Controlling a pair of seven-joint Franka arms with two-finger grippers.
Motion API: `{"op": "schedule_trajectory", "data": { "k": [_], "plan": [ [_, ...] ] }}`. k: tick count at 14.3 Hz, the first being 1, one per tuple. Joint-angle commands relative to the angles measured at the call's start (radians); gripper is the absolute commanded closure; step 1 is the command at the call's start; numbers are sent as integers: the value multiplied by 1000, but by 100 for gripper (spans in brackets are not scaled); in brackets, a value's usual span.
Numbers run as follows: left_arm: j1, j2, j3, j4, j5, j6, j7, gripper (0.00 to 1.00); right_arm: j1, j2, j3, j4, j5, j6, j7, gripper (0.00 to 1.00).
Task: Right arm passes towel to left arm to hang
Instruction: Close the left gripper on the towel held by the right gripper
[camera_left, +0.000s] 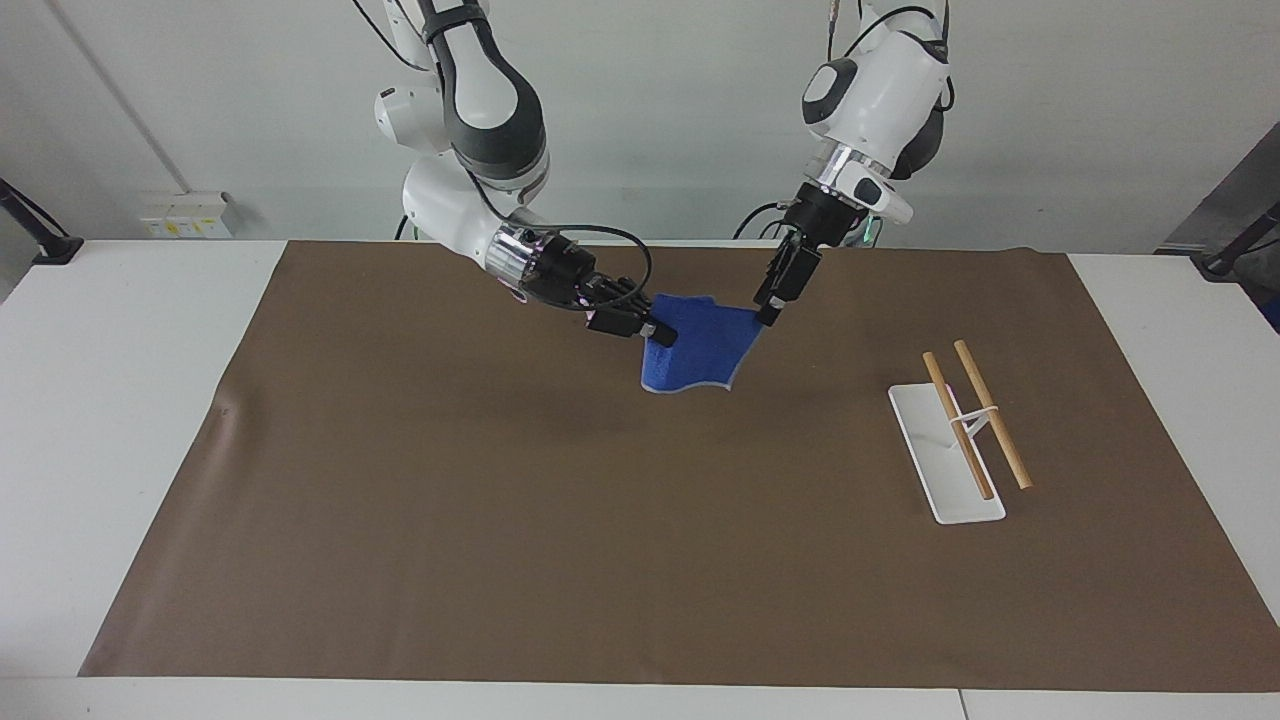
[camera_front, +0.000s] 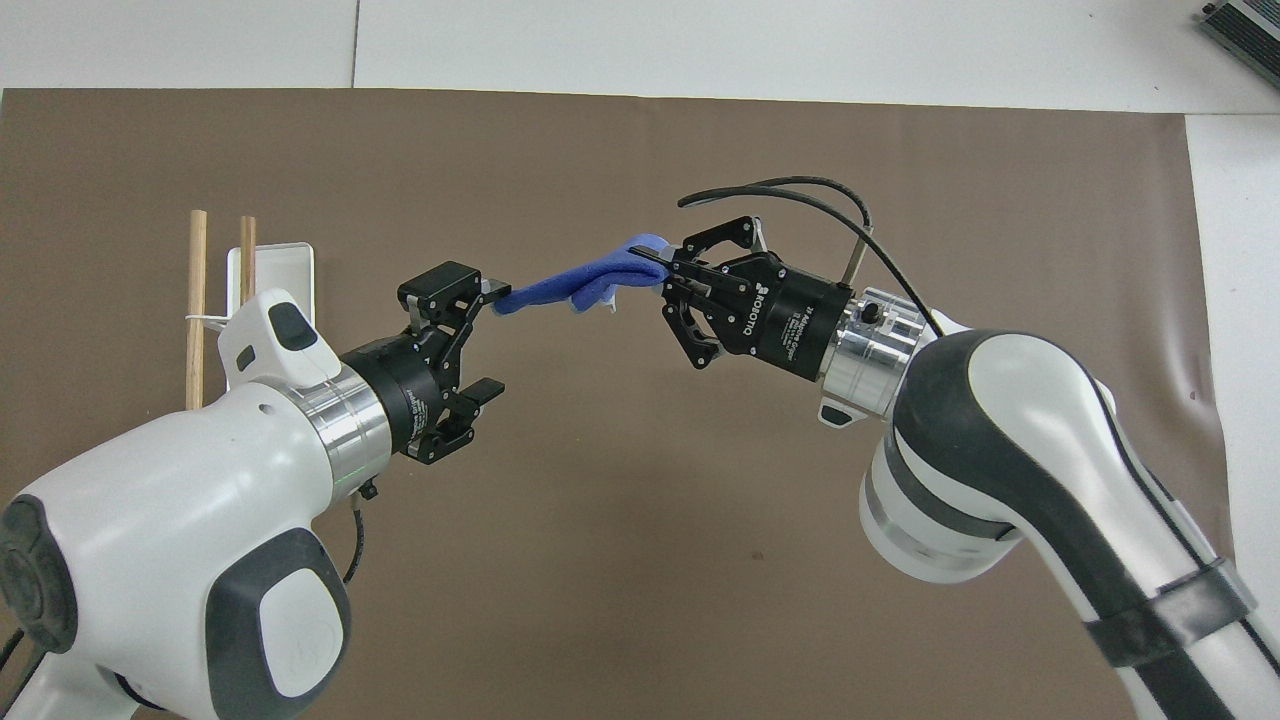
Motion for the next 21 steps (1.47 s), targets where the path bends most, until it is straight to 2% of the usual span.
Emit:
{"op": "schedule_trajectory", "data": {
  "k": [1, 2, 4, 8, 10, 13, 19, 20, 21],
  "plan": [
    [3, 17, -17, 23, -22, 29, -59, 0, -4, -17, 10, -13, 26, 20, 5, 100],
    [2, 22, -17, 31, -22, 30, -79, 4, -4, -17, 10, -13, 26, 22, 5, 100],
    [3, 25, -25, 34, -22, 30, -87, 21, -4, -17, 10, -13, 26, 20, 4, 100],
    [3, 25, -30, 36, -22, 43, -122, 63, -1, -18, 11, -19, 25, 22, -48, 100],
    [3, 25, -37, 34, -22, 43, -159, 67, 10, -21, 11, -27, 25, 23, -59, 100],
    [5, 25, -48, 36, -22, 69, -206, 99, 22, -21, 11, -28, 25, 49, -62, 100],
    [14, 26, -44, 27, -19, 73, -73, 100, 24, -20, 11, -27, 23, 57, -64, 100],
    [27, 25, -44, 23, -19, 72, -52, 100, 24, -20, 11, -27, 10, 57, -65, 74],
    [34, 26, -39, 20, -19, 72, -21, 100, 22, -18, 10, -27, -6, 59, -73, 34]
  ]
}}
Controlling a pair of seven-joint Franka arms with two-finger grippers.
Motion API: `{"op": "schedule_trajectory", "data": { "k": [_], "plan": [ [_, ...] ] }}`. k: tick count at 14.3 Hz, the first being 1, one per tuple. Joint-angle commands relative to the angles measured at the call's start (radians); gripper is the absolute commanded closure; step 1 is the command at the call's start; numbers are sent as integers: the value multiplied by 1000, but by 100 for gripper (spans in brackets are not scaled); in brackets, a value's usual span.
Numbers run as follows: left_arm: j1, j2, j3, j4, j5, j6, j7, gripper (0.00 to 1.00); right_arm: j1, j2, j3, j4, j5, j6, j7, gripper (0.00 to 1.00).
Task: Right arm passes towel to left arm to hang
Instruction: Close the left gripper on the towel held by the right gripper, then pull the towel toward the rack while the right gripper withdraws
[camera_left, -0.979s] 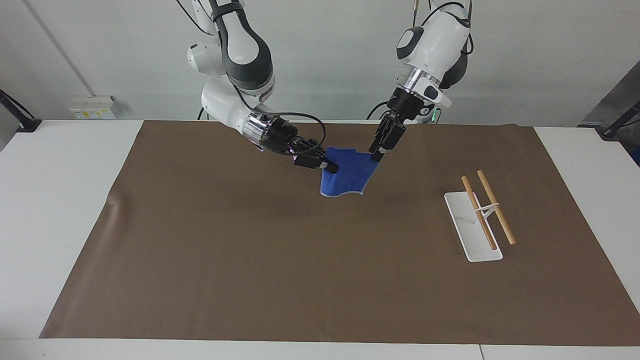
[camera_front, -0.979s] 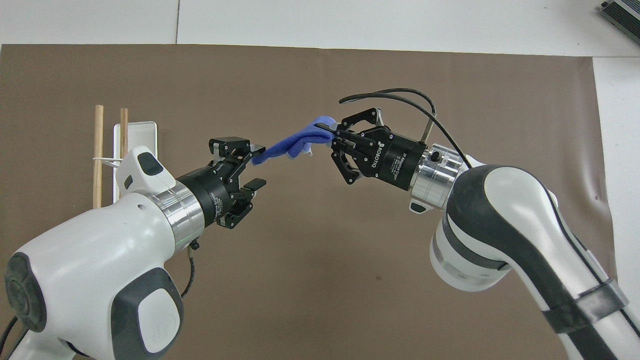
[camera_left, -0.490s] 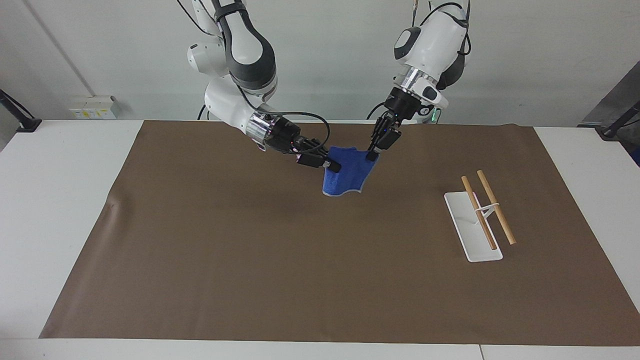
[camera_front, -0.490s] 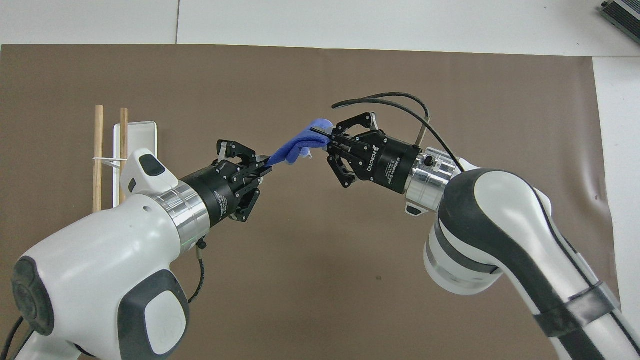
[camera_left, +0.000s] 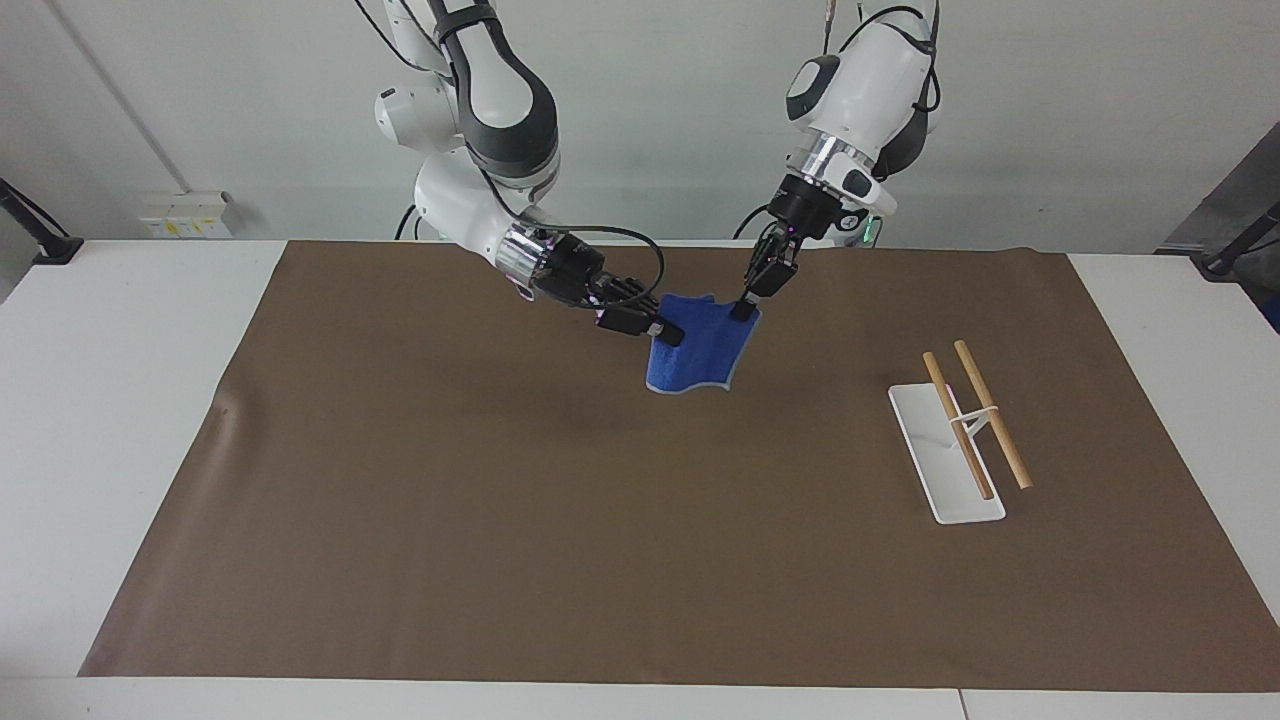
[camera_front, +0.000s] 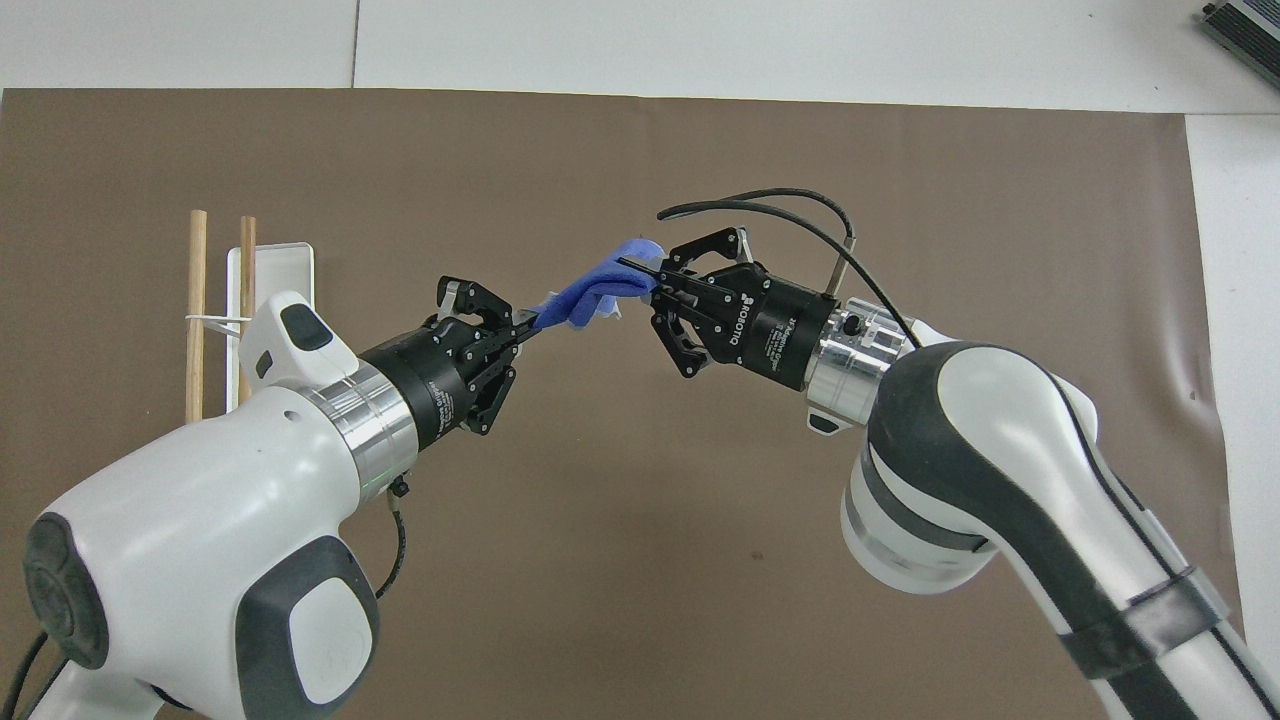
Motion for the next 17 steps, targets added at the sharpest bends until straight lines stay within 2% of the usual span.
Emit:
{"op": "schedule_trajectory", "data": {
  "k": [1, 3, 4, 7, 11, 13, 17],
  "plan": [
    [37, 18, 0, -5, -14, 12, 114, 100, -8, -18, 7, -21, -33, 18, -53, 7],
    [44, 44, 45, -7, -14, 14, 209, 100, -9, -15, 7, -21, -118, 60, -67, 0],
    [44, 66, 66, -5, -14, 17, 243, 100, -9, -9, 6, -21, -180, 84, -70, 0],
    [44, 129, 101, -10, -14, 51, 362, 100, -17, 8, 4, -41, -452, 158, -118, 0],
    [44, 180, 198, -22, -14, 104, 496, 100, -106, 11, 1, -90, -830, 157, -194, 0],
    [44, 181, 253, -22, -14, 101, 509, 100, -173, 11, 1, -112, -1057, 134, -240, 0],
    [44, 180, 382, -10, 14, 88, 646, 100, -297, 6, 0, -91, -1501, -35, -300, 0]
  ]
}}
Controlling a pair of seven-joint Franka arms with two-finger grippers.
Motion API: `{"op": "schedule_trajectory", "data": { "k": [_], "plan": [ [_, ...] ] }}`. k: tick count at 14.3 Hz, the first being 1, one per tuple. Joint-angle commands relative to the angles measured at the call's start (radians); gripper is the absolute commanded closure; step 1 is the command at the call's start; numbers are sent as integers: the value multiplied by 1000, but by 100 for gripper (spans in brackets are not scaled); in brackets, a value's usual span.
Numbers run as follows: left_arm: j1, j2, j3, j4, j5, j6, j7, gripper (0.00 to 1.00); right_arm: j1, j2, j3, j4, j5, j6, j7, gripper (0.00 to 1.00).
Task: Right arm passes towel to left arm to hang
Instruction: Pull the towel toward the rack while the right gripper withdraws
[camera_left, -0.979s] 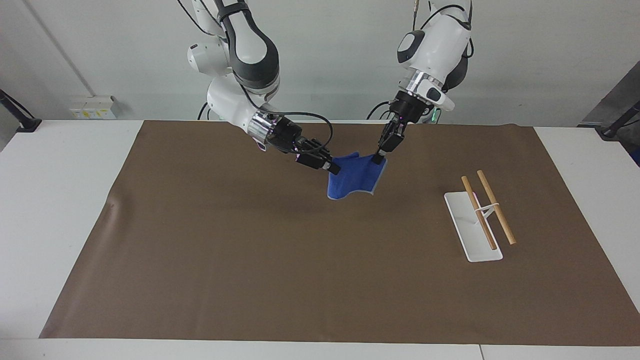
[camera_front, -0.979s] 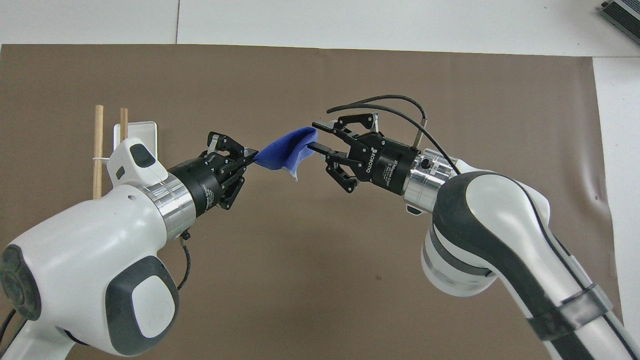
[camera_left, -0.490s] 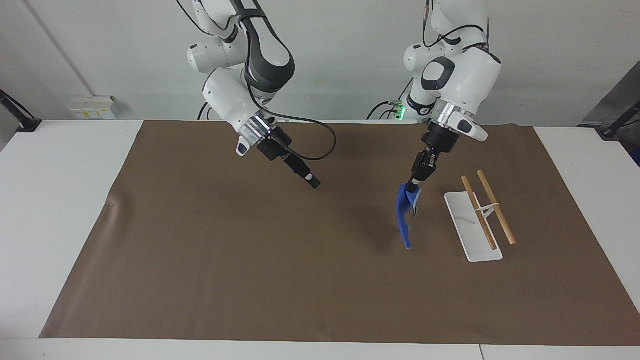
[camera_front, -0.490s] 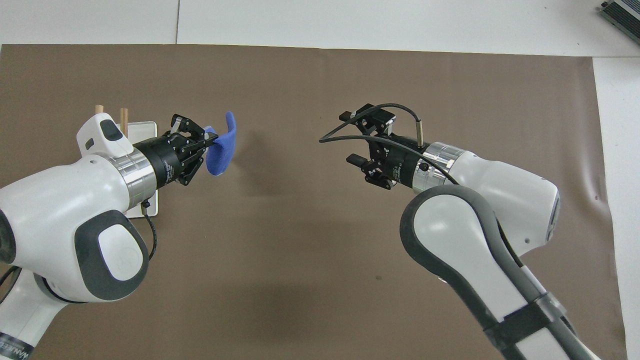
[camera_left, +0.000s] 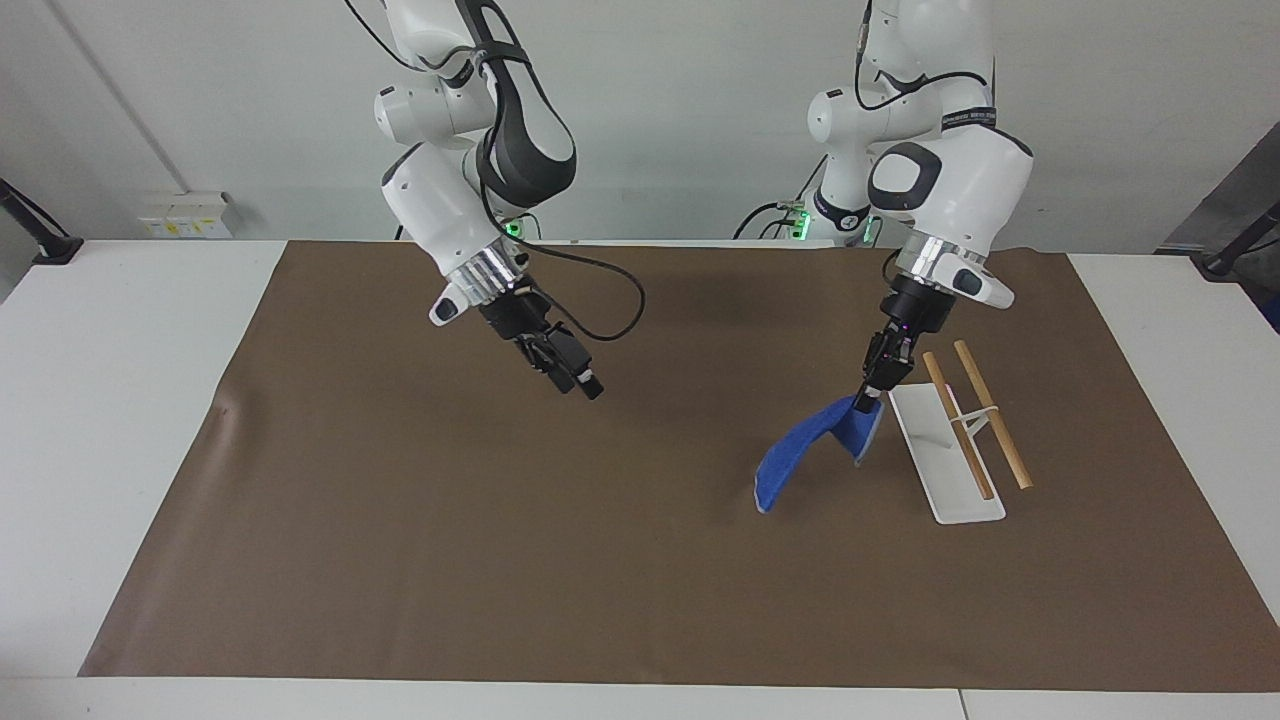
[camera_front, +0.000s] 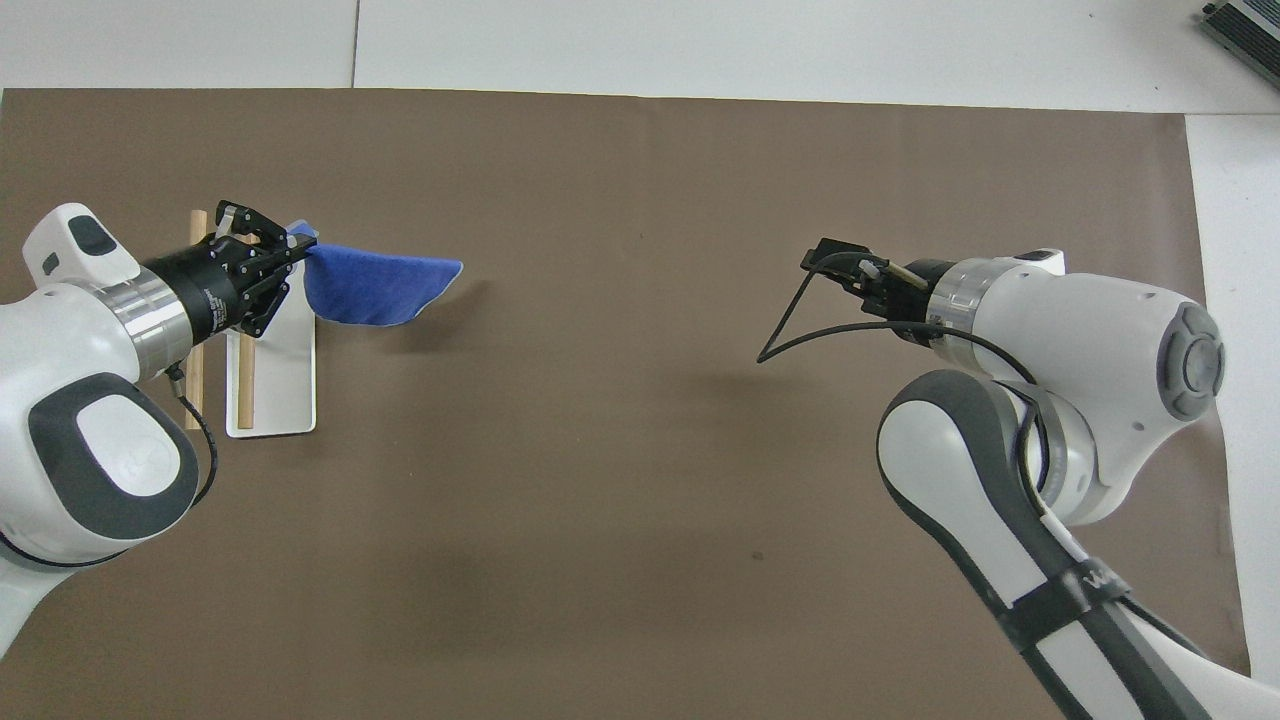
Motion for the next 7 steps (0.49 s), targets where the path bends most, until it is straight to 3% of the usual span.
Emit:
{"op": "schedule_trajectory", "data": {
  "k": [1, 3, 7],
  "plan": [
    [-2, -13, 69, 1, 33, -20, 78, 100, -56, -18, 8, 24, -234, -106, -40, 0],
    [0, -24, 109, 6, 114, -88, 76, 100, -74, -23, 3, 98, -322, -241, -42, 0],
    [1, -76, 204, 81, 350, -363, 58, 100, -126, -47, 0, 225, -332, -483, -44, 0]
  ]
}}
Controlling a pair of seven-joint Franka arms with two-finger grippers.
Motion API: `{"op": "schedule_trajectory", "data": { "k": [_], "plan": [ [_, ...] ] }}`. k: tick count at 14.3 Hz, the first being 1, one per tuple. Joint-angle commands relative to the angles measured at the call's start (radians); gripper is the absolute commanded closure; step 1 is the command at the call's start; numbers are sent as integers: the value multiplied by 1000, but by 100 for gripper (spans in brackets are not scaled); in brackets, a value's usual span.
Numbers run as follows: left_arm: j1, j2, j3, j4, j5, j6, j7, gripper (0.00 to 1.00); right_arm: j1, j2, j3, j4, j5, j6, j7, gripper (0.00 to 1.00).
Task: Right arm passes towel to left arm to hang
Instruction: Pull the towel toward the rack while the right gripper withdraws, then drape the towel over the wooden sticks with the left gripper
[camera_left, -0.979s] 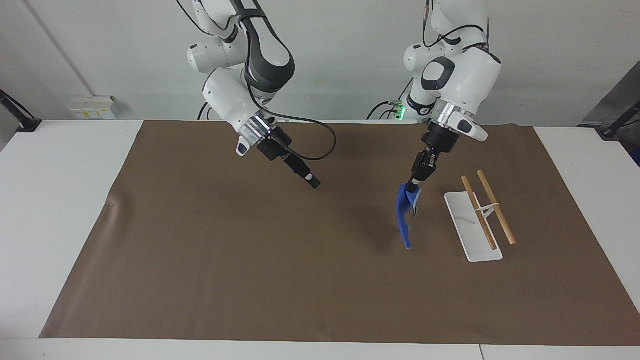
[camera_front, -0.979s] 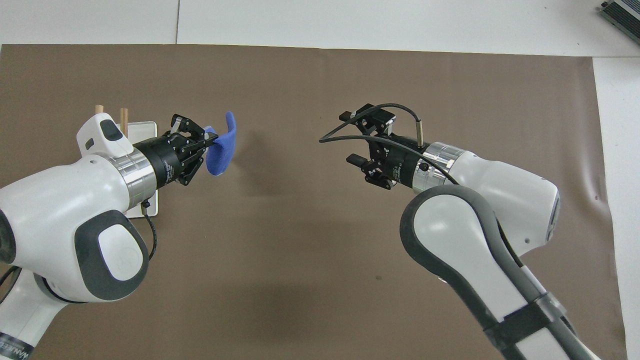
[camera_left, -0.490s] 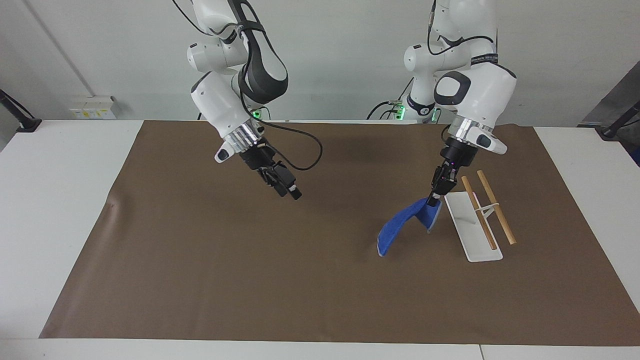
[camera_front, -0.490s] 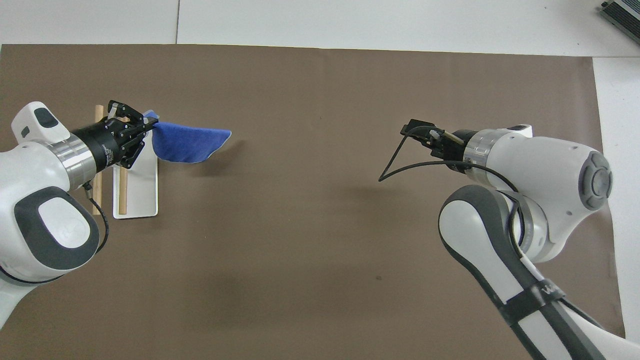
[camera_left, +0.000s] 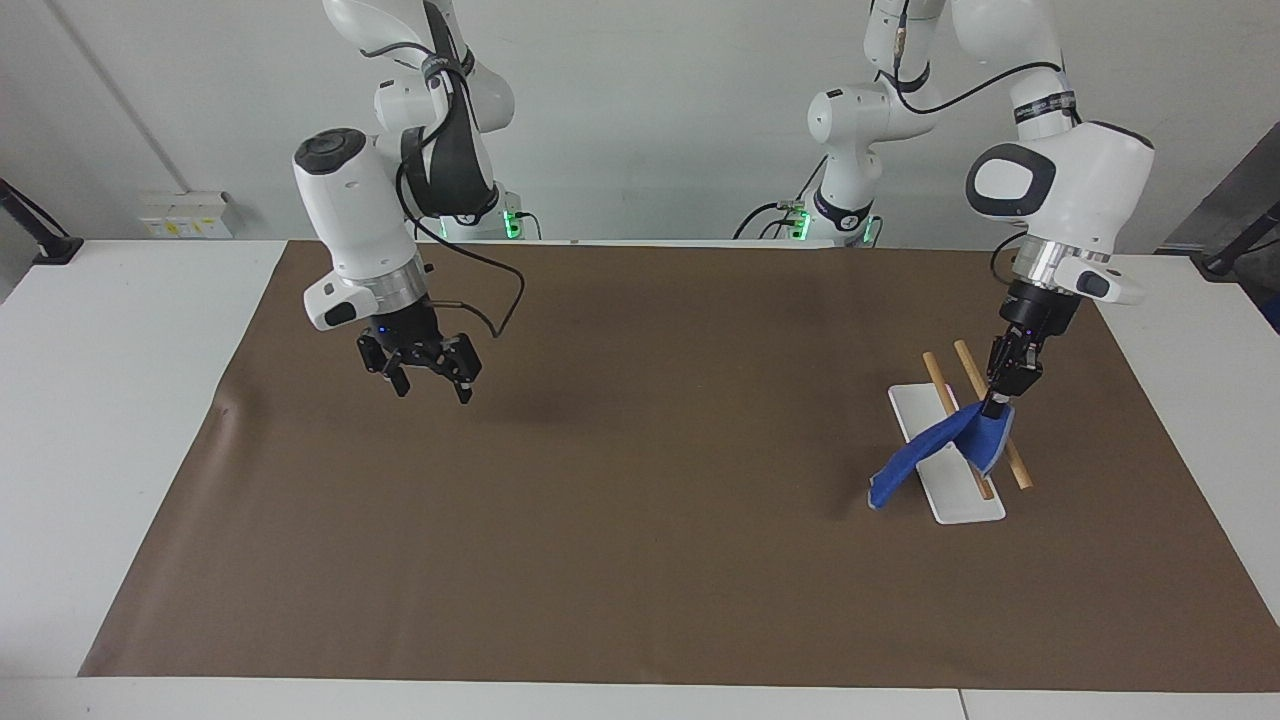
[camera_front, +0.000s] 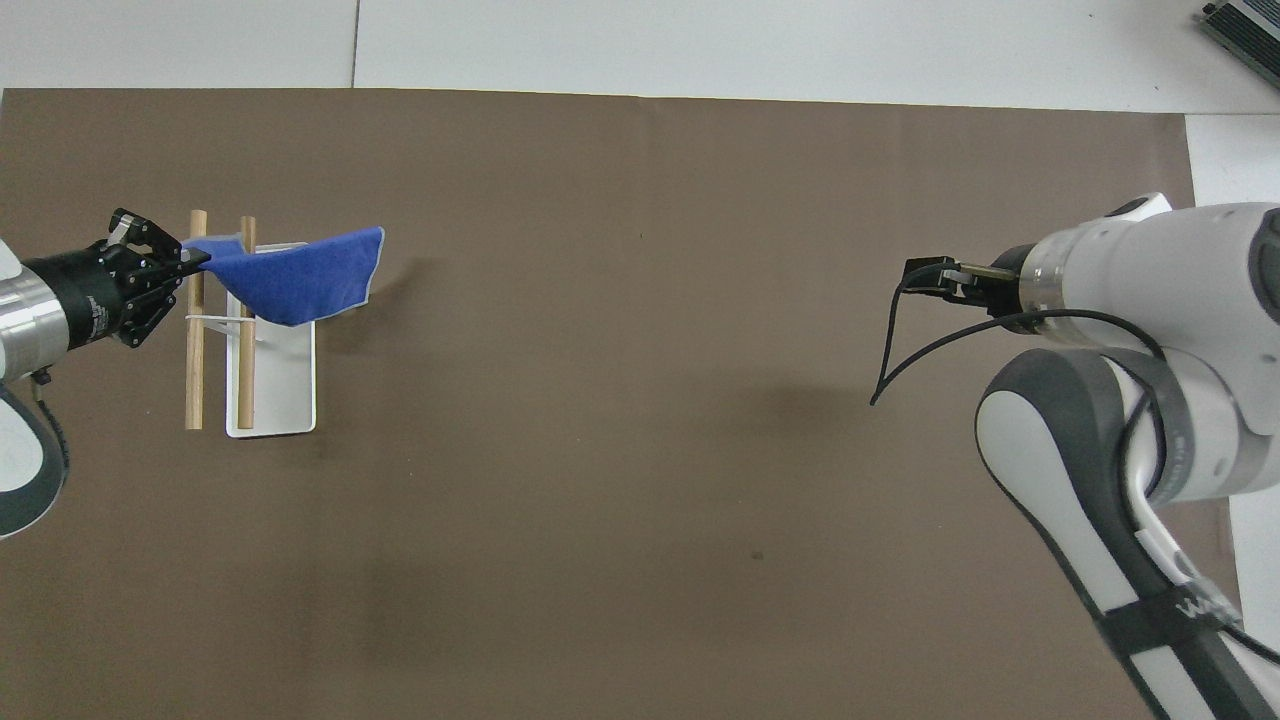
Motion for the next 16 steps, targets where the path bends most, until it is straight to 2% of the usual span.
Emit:
{"op": "schedule_trajectory", "data": {
  "k": [1, 4, 6, 9, 13, 16],
  "plan": [
    [1, -44, 41, 72, 174, -205, -45, 100, -41, -21, 3, 99, -20, -168, -21, 0],
    [0, -44, 49, 174, 323, -366, -155, 100, -73, -33, 4, 201, -22, -348, -59, 0],
    [0, -44, 48, 195, 395, -403, -210, 100, -85, -33, 4, 272, -22, -443, -61, 0],
    [0, -44, 46, 189, 430, -373, -246, 100, -97, -32, -14, 347, -22, -554, -70, 0],
    [0, -20, 46, 159, 430, -252, -247, 100, -107, -30, -23, 338, -31, -555, -153, 0],
    [-2, 43, 45, 160, 430, -165, -279, 100, -101, -30, -20, 340, -45, -562, -153, 0]
  ]
}}
